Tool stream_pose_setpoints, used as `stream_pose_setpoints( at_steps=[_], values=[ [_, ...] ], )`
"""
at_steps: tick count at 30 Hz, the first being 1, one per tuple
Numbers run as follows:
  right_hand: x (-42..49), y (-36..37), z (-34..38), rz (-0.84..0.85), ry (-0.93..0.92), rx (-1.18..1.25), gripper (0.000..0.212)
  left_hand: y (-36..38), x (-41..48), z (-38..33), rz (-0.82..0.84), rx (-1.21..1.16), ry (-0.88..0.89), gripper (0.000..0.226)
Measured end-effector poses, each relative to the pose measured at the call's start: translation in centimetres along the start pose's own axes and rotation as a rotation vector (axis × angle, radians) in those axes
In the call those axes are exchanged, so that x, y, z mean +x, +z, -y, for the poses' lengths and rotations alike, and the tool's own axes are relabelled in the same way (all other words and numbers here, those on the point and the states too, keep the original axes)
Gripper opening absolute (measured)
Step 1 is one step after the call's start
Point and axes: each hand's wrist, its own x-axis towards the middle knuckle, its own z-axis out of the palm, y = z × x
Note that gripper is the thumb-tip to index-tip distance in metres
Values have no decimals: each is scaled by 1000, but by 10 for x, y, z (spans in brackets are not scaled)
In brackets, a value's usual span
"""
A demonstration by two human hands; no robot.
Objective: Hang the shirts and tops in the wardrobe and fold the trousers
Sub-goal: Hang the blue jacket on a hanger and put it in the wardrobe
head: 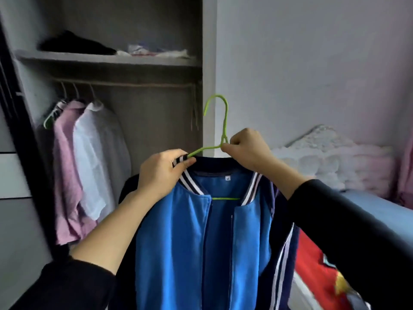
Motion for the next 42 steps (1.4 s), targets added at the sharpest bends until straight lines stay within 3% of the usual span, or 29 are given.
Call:
stream_pose_setpoints(
  at_steps=[4, 7, 11, 14, 17, 22, 26, 29, 34, 42],
  values=[
    [37, 68, 6, 84, 71, 22, 50, -17, 15, 71, 155, 57, -76, 24],
    [67, 108, 8, 128, 46, -30, 50, -26, 30, 116, 194, 132, -133, 13],
    [110, 148, 20, 267, 41, -160, 39, -23, 62, 161, 230, 290, -164, 19],
    [149, 173, 27, 482, 43, -80, 29, -12, 92, 198, 285, 423, -182, 23],
    [187, 198, 29, 778, 52, 63, 33, -1, 120, 237, 342, 424, -182, 21],
    [250, 243, 43, 904, 15, 86, 33, 2, 173, 297, 396, 391, -212, 15],
    [294, 274, 64, 876, -78, 55, 36, 6, 210, 349, 413, 286, -274, 8],
    [323, 301, 72, 757, -87, 47, 35, 8, 236, 382, 392, 328, -247, 16],
    [376, 345, 83, 503, -15, 91, 29, -2, 287, 433, 282, 439, -192, 37],
    [471, 404, 110, 322, 129, 198, 29, -45, 392, 509, 107, 535, -87, 40]
  ],
)
